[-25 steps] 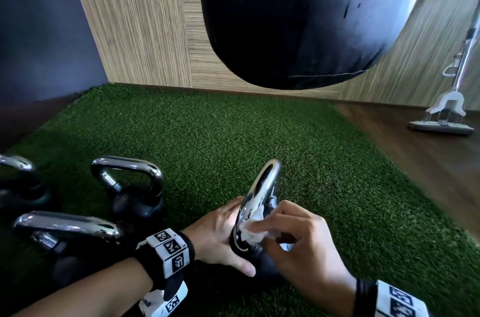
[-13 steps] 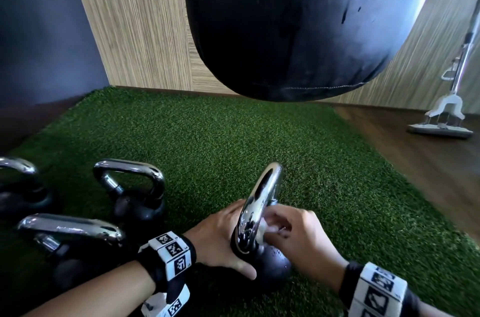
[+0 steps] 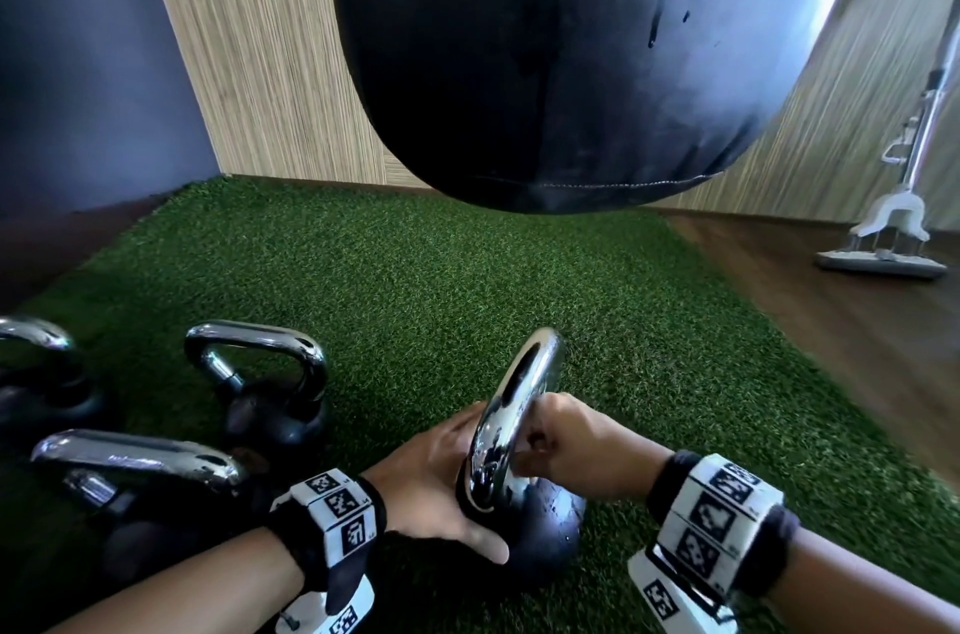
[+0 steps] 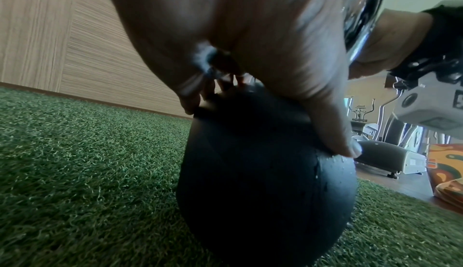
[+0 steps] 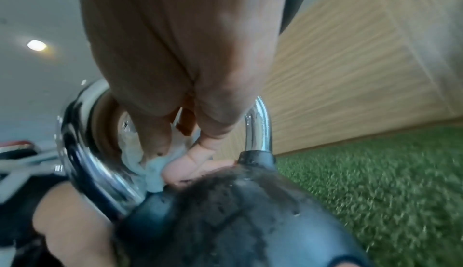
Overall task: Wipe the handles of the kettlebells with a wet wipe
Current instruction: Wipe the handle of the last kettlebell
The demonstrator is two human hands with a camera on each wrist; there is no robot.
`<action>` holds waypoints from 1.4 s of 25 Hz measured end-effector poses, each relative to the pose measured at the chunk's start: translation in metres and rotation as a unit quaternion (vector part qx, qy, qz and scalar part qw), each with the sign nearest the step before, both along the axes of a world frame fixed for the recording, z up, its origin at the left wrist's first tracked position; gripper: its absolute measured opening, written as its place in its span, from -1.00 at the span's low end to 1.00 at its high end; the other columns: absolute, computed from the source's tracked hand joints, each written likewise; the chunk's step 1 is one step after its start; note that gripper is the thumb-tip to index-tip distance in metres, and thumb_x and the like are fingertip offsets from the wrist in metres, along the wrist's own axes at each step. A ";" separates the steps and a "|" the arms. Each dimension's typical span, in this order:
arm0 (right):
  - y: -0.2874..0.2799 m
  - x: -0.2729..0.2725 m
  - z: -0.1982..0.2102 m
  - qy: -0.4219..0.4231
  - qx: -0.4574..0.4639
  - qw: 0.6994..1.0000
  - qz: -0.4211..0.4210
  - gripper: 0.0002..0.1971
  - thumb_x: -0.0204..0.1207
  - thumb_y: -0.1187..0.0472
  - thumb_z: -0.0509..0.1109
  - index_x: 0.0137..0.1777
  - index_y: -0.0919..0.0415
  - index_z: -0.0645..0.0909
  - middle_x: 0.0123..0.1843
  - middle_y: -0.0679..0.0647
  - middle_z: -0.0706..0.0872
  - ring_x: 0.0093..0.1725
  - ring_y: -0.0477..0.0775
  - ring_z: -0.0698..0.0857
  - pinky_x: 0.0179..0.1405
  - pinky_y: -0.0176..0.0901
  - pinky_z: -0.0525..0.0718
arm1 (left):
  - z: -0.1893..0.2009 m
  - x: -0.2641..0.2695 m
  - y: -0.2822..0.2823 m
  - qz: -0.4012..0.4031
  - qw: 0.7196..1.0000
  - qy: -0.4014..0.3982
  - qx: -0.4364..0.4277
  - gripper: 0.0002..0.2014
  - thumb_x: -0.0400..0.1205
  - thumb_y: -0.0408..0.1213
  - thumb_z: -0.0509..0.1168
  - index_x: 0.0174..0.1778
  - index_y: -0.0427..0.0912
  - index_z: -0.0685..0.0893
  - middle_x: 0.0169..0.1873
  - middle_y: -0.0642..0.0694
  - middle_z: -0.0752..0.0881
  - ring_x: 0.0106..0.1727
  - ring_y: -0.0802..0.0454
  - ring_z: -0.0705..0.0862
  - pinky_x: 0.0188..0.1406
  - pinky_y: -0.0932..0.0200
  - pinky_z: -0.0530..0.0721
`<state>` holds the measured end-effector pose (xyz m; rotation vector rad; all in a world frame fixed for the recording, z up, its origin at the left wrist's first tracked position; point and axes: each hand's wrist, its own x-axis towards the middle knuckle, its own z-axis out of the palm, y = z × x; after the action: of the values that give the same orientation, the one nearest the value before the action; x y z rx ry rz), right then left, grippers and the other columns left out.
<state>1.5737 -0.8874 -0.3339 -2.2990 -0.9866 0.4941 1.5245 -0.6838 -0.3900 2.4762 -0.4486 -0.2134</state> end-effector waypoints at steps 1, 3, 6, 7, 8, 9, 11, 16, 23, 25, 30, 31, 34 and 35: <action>0.001 0.002 -0.002 0.011 0.019 1.000 0.007 -0.74 0.60 0.35 0.48 -0.31 0.09 0.67 -0.29 -0.03 0.77 -0.42 -0.25 0.69 -0.34 -0.33 0.71 | -0.002 0.000 0.001 0.008 1.000 0.000 -0.011 0.10 0.10 0.20 0.77 0.51 0.51 0.29 0.42 0.69 0.38 0.45 0.75 0.31 0.61 0.48 0.27; -0.001 0.004 -0.012 0.099 0.110 0.989 0.009 -0.93 0.59 0.37 0.50 -0.09 0.37 0.78 -0.06 0.22 0.87 -0.19 0.02 0.80 -0.08 -0.10 0.81 | -0.003 -0.002 0.001 0.010 1.000 -0.004 -0.009 0.15 0.05 0.32 0.73 0.57 0.39 0.32 0.47 0.55 0.45 0.49 0.53 0.43 0.64 0.21 0.41; -0.007 0.002 -0.023 0.347 0.274 0.897 -0.009 -0.76 0.62 0.43 0.45 0.23 0.54 0.68 0.24 0.48 0.77 0.07 0.26 0.78 0.19 0.00 0.79 | 0.006 -0.003 -0.004 -0.011 0.999 -0.008 0.031 -0.02 0.16 0.26 0.70 0.47 0.32 0.39 0.40 0.47 0.45 0.44 0.41 0.48 0.55 0.19 0.51; -0.008 -0.001 -0.023 0.419 0.325 0.847 -0.016 -0.66 0.60 0.46 0.43 0.33 0.62 0.60 0.32 0.56 0.69 0.10 0.30 0.77 0.23 0.02 0.79 | 0.010 -0.003 -0.006 -0.015 0.999 -0.015 0.033 -0.06 0.17 0.25 0.70 0.43 0.31 0.38 0.36 0.47 0.46 0.40 0.40 0.50 0.53 0.17 0.54; -0.008 0.000 -0.026 0.469 0.374 0.799 -0.040 -0.60 0.59 0.49 0.42 0.38 0.67 0.53 0.35 0.59 0.66 0.10 0.30 0.79 0.22 0.00 0.80 | 0.011 -0.002 -0.006 -0.022 0.999 -0.026 0.032 -0.05 0.18 0.23 0.71 0.43 0.31 0.35 0.35 0.46 0.46 0.39 0.40 0.49 0.53 0.20 0.52; -0.007 0.001 -0.025 0.495 0.416 0.759 -0.072 -0.60 0.57 0.52 0.41 0.37 0.70 0.51 0.32 0.58 0.68 0.08 0.27 0.82 0.17 -0.03 0.84 | 0.010 -0.003 -0.005 -0.030 0.998 -0.039 0.030 -0.01 0.19 0.19 0.72 0.50 0.26 0.34 0.39 0.46 0.43 0.43 0.43 0.44 0.57 0.32 0.43; -0.005 0.008 -0.021 0.501 0.469 0.714 -0.137 -0.65 0.51 0.54 0.37 0.28 0.66 0.56 0.16 0.49 0.79 -0.02 0.21 0.88 -0.03 -0.13 0.88 | 0.009 -0.002 -0.005 -0.052 0.995 -0.065 0.047 0.02 0.23 0.13 0.73 0.60 0.09 0.40 0.44 0.45 0.30 0.47 0.51 0.25 0.53 0.64 0.09; -0.001 0.000 -0.019 0.483 0.485 0.704 -0.189 -0.77 0.40 0.60 0.40 0.05 0.55 0.71 0.04 0.48 0.81 -0.17 0.24 0.89 -0.22 -0.16 0.89 | 0.009 -0.001 -0.005 -0.054 0.994 -0.080 0.052 0.02 0.22 0.17 0.71 0.59 0.07 0.44 0.38 0.50 0.22 0.40 0.65 0.12 0.44 0.75 -0.03; 0.005 0.016 -0.022 0.242 0.473 0.776 -0.340 -0.79 0.37 0.59 0.54 -0.18 0.34 0.61 -0.22 0.22 0.82 -0.30 0.11 0.80 -0.27 -0.13 0.83 | 0.010 -0.004 -0.004 -0.018 0.999 -0.035 0.015 0.14 0.19 0.15 0.74 0.65 0.20 0.26 0.21 0.89 0.18 0.29 0.92 0.17 0.30 0.81 0.11; 0.009 0.020 -0.030 0.108 0.398 0.823 -0.390 -0.72 0.38 0.56 0.54 -0.25 0.21 0.57 -0.25 0.11 0.73 -0.33 0.02 0.66 -0.32 -0.15 0.76 | 0.008 -0.002 -0.002 -0.017 0.999 -0.036 0.004 0.12 0.19 0.16 0.74 0.63 0.21 0.29 0.26 0.89 0.20 0.35 0.84 0.22 0.38 0.71 0.21; 0.019 0.037 -0.038 0.013 0.364 0.804 -0.471 -0.74 0.30 0.47 0.53 -0.18 0.20 0.54 -0.19 0.11 0.65 -0.23 0.09 0.58 -0.16 0.08 0.73 | 0.000 0.001 0.001 -0.004 0.999 -0.036 -0.008 0.18 0.12 0.27 0.72 0.64 0.31 0.25 0.31 0.87 0.20 0.43 0.80 0.20 0.57 0.44 0.28; 0.020 0.037 -0.041 -0.003 0.324 0.816 -0.479 -0.72 0.25 0.37 0.59 -0.21 0.15 0.54 -0.22 0.07 0.67 -0.26 0.05 0.57 -0.20 0.10 0.73 | -0.002 0.002 0.001 -0.011 0.999 -0.042 -0.004 0.20 0.13 0.30 0.71 0.67 0.30 0.23 0.35 0.85 0.17 0.46 0.79 0.17 0.59 0.45 0.24; 0.022 0.033 -0.042 -0.019 0.283 0.826 -0.486 -0.70 0.18 0.26 0.61 -0.26 0.13 0.50 -0.30 -0.02 0.63 -0.30 0.02 0.55 -0.23 0.15 0.75 | -0.007 0.004 0.004 -0.010 0.999 -0.044 -0.009 0.23 0.11 0.33 0.71 0.68 0.30 0.22 0.42 0.76 0.22 0.52 0.70 0.21 0.62 0.39 0.28; 0.023 0.033 -0.042 -0.015 0.284 0.825 -0.488 -0.72 0.19 0.27 0.60 -0.26 0.14 0.51 -0.31 -0.02 0.62 -0.30 0.03 0.55 -0.25 0.16 0.75 | -0.006 0.004 0.004 -0.007 0.999 -0.045 -0.008 0.23 0.10 0.33 0.70 0.67 0.31 0.22 0.43 0.73 0.25 0.53 0.67 0.24 0.63 0.33 0.32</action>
<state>1.6068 -0.8644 -0.3754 -1.9056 0.1373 -0.2520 1.5284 -0.6798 -0.3963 2.4747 -0.5033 -0.1040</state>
